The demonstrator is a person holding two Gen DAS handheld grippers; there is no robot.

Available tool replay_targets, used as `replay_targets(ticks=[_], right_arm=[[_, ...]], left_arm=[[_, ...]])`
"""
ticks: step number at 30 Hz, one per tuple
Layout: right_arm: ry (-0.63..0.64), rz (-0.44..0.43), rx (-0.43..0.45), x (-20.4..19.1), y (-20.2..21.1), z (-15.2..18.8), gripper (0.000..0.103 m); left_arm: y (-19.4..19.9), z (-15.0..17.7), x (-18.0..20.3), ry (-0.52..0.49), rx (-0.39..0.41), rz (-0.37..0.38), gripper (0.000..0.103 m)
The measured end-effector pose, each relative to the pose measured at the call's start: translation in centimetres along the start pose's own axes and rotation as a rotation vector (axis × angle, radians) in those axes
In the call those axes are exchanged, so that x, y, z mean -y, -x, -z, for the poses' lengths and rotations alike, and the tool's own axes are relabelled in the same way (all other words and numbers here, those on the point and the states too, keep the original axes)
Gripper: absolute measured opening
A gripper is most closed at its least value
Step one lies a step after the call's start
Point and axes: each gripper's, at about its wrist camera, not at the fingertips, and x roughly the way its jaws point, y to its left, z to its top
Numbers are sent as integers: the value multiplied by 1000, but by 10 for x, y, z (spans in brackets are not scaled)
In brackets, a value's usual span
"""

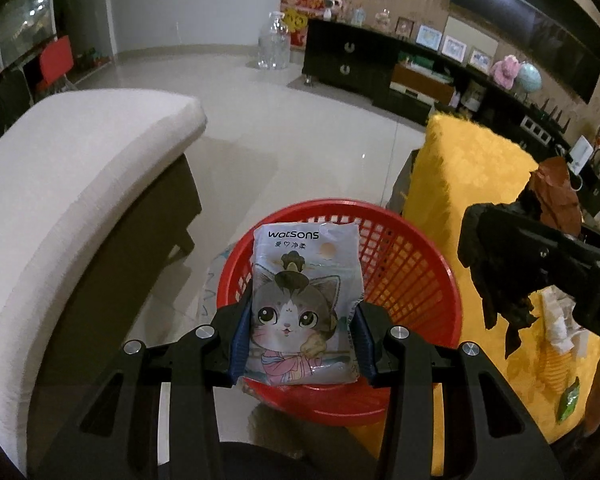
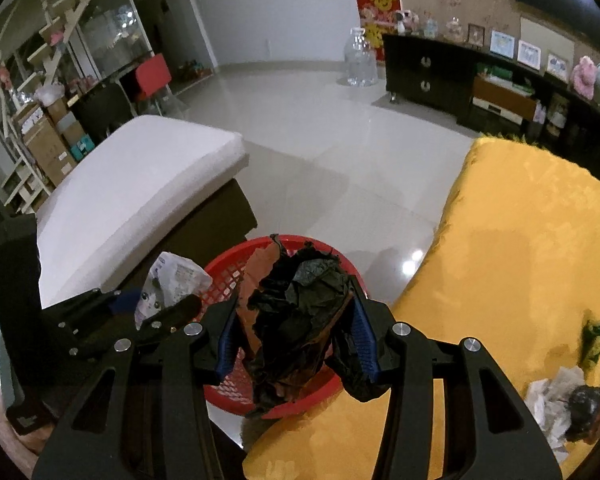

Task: Collect trash
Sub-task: 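Open the left tool into the basket while the right tool releases the brown cloth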

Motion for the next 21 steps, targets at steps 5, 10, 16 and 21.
replay_targets(ticks=[5,10,16,21], right_arm=[[0,-11,-33,0,-17,0,46],[-19,-27,-58,1,-29,2,53],[-46,-41,-58,5,-31,3,63],[-73,-51,-39,11,-22,1,68]], left_arm=[[-14,0,0,-4,-32,-1,41],[-21,0,-3,10,-50,4,44],[-24,0,-3,9,-56,4,54],[-19,-1,1,-4,-36,3,67]])
